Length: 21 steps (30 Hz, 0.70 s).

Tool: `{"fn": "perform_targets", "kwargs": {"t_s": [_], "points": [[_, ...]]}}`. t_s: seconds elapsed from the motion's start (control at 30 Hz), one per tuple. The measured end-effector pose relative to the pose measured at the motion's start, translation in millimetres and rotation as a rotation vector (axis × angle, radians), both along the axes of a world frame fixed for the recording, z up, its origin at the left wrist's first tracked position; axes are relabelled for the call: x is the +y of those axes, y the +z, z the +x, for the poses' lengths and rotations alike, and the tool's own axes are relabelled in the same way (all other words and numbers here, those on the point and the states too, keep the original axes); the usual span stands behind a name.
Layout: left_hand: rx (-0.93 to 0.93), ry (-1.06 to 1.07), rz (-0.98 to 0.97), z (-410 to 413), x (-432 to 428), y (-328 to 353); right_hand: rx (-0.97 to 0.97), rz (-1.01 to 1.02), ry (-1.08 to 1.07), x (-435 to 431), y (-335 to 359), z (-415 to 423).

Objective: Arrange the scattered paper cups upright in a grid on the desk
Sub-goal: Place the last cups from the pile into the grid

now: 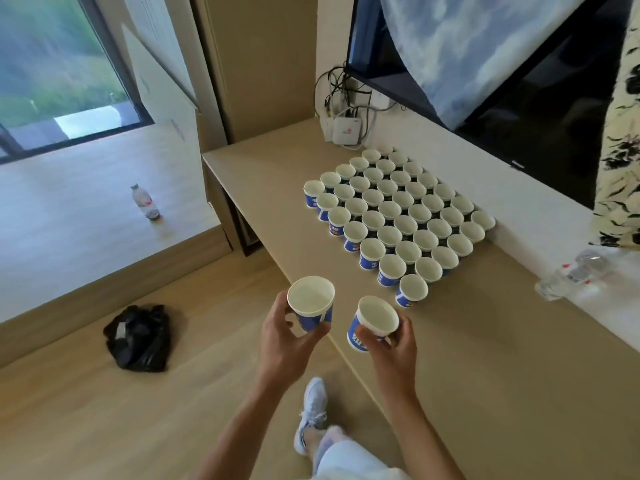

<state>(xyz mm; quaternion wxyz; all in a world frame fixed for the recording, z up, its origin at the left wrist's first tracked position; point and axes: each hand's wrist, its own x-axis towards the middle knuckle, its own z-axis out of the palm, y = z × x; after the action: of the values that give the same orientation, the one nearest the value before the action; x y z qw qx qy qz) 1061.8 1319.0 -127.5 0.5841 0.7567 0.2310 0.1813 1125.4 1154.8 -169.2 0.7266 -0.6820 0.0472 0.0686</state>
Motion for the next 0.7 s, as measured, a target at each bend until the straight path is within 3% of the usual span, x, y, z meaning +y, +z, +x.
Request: {"fn": "perform_targets", "kwargs": {"t_s": [0.33,0.7], "points": [[0.153,-0.053,0.101,107.0,125.8,-12.8,0.081,0.125,-0.02,142.1,-22.3,115.0],[0.238,-0.202,0.139,243.8,219.4,-45.0,0.115,0.088,-0.149,199.1,-27.8,183.0]]}}
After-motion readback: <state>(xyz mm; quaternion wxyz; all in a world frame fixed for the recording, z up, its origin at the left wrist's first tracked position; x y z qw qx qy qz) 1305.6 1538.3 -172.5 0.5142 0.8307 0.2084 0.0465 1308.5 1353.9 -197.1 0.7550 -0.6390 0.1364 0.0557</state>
